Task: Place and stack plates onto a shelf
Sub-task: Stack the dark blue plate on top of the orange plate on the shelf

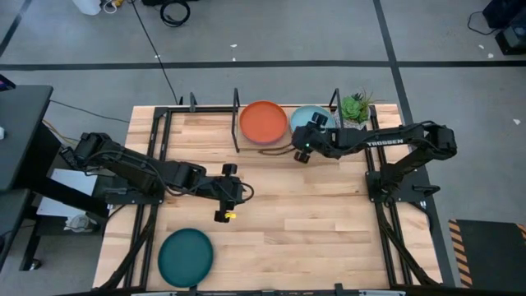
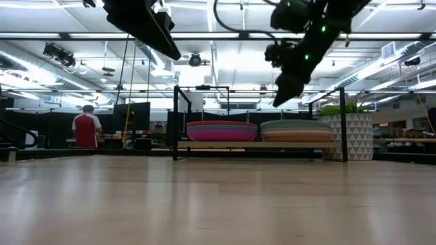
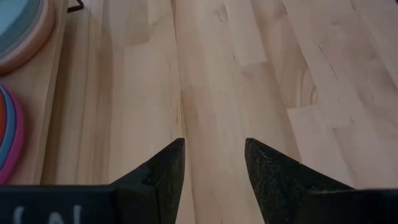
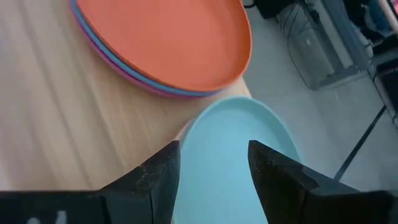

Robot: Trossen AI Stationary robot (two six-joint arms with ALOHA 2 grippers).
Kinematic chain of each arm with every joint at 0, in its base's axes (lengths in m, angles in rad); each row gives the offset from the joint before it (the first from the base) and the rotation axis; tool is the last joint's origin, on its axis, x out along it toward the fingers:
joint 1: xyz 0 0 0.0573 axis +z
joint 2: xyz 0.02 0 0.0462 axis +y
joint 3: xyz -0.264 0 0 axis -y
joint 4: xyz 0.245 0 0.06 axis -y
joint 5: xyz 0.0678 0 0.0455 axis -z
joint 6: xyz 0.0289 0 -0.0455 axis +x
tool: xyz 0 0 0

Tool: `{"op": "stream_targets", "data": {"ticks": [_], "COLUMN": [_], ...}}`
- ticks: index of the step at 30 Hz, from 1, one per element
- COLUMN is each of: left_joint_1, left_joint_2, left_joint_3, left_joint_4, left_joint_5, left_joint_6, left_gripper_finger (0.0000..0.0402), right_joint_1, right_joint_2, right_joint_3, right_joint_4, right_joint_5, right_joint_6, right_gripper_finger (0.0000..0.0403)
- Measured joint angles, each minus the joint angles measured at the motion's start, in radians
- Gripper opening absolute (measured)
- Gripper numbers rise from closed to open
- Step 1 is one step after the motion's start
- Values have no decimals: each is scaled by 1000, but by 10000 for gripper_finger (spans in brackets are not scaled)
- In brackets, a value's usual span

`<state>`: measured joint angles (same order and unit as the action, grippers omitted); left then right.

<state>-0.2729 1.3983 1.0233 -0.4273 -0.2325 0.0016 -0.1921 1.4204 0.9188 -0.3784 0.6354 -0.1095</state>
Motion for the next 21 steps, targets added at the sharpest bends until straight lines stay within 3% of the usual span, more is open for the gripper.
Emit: {"op": "stream_targets", "data": {"ticks": [4,10,21], "left_joint_1": [0,0,2], "left_joint_2": [0,0,0], "left_joint_3": [0,0,0], "left_joint_4": [-14,-12,-12], "left_joint_5": [0,0,0], "left_joint_6": [-13,-12,-14], "left_gripper_finger": [176,176,176], "right_joint_1": [-76,-162,-133], "right_joint_2": [0,1,-6], "right_joint_3": [-71,-157,-84], "right_joint_4": [95,175,117], "right_joint_5": [-42,-211,-187], "right_joint_6": [-13,-6,-7], "right_gripper_finger": [192,192,191]}}
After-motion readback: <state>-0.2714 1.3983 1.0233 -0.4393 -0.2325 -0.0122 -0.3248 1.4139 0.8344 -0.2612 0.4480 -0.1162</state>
